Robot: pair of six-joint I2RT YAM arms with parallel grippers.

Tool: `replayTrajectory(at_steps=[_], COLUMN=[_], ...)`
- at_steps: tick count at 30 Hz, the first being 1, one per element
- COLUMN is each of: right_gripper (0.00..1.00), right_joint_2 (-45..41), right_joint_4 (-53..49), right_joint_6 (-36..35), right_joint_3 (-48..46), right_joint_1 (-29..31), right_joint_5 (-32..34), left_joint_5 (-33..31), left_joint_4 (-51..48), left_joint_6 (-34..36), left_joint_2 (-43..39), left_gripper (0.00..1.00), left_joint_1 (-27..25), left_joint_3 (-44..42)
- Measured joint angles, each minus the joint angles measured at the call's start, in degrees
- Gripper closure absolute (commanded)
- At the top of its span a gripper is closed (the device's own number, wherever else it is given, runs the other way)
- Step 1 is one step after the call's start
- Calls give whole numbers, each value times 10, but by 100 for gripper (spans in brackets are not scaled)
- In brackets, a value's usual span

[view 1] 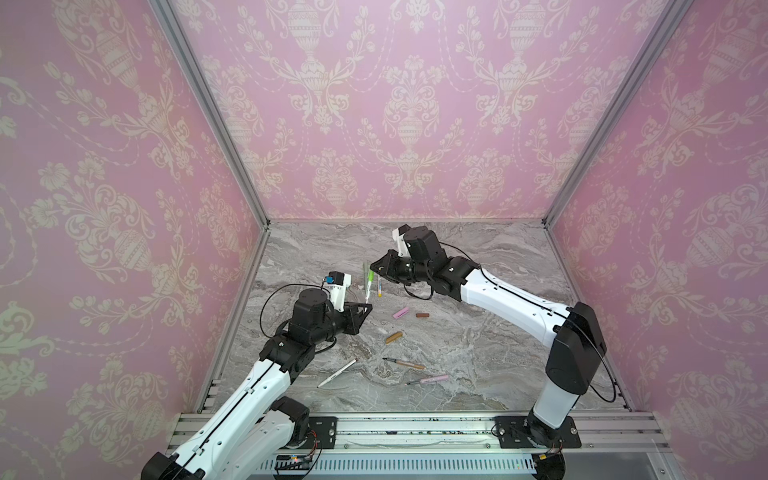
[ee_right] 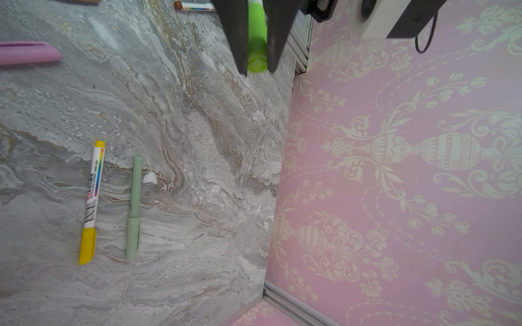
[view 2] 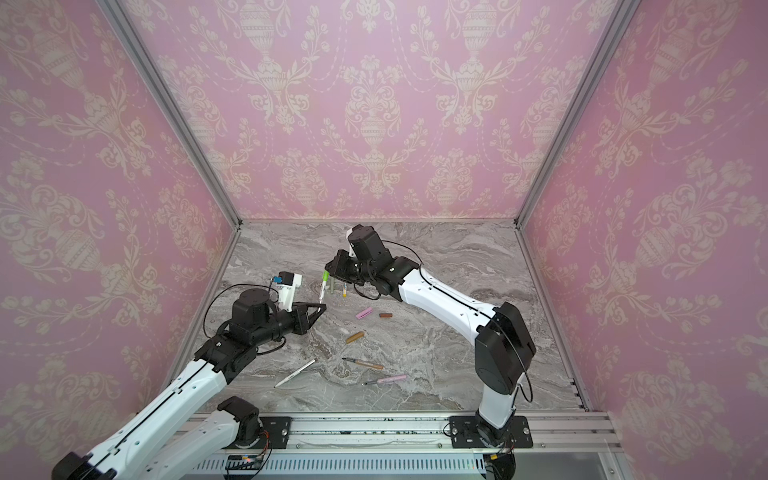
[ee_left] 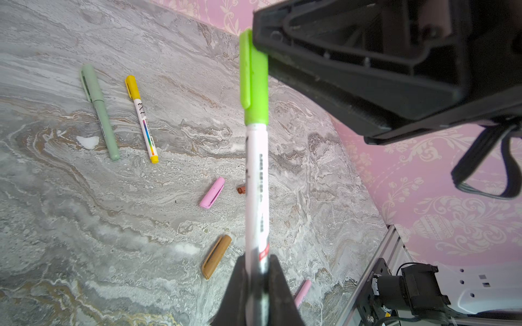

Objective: Insert the pens into the pen caps
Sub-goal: 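Lower the green cap onto the white pen tip held by left gripper, then press the green cap down onto the pen with right gripper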

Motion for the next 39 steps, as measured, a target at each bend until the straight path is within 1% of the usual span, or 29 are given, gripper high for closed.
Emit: replayTrajectory(at_steps=[2,3,6,8,10,12,15,17,23,28,31,34,39], right_gripper=[100,97,85,71,61,54,48,46,46,53,55,55,51], right_joint_2=[0,0,0,0,-2,-4,-13,-18,-19,-9,2,10,12], right_joint_4=[3,4,3,1,-10,-22,-31,-36,-40,-43,-44,-46,-52], right_joint_6=[0,0,-3,-8,-14,-25,-39,-48,-73,-81,-84,-84,-87], right_joint_3=[-3,-4,-5,-5,-5,-5,-4,0,35,58,64,65,65], right_joint_1=[0,1,1,1,3,3,-5,-15,-30,-29,-29,-29,-29], right_joint_5=[1,1,3,-1,-9,-16,-23,-27,-42,-63,-73,-78,-78], left_joint_5=[0,0,0,0,0,0,1,5,14,22,24,25,24], left_joint_4=[-1,-2,-6,-6,-3,1,0,0,-1,-1,-1,0,3], left_joint_6=[0,0,0,2,3,3,2,2,2,2,2,2,0], left_joint_2=[1,3,5,5,5,4,3,3,3,3,3,3,3], left_gripper=[100,100,100,100,100,100,100,100,100,100,100,100,100], left_joint_1=[0,0,0,0,0,0,0,0,-4,-7,-7,-8,-8], left_joint_3=[0,1,3,4,6,9,9,9,9,9,9,9,9])
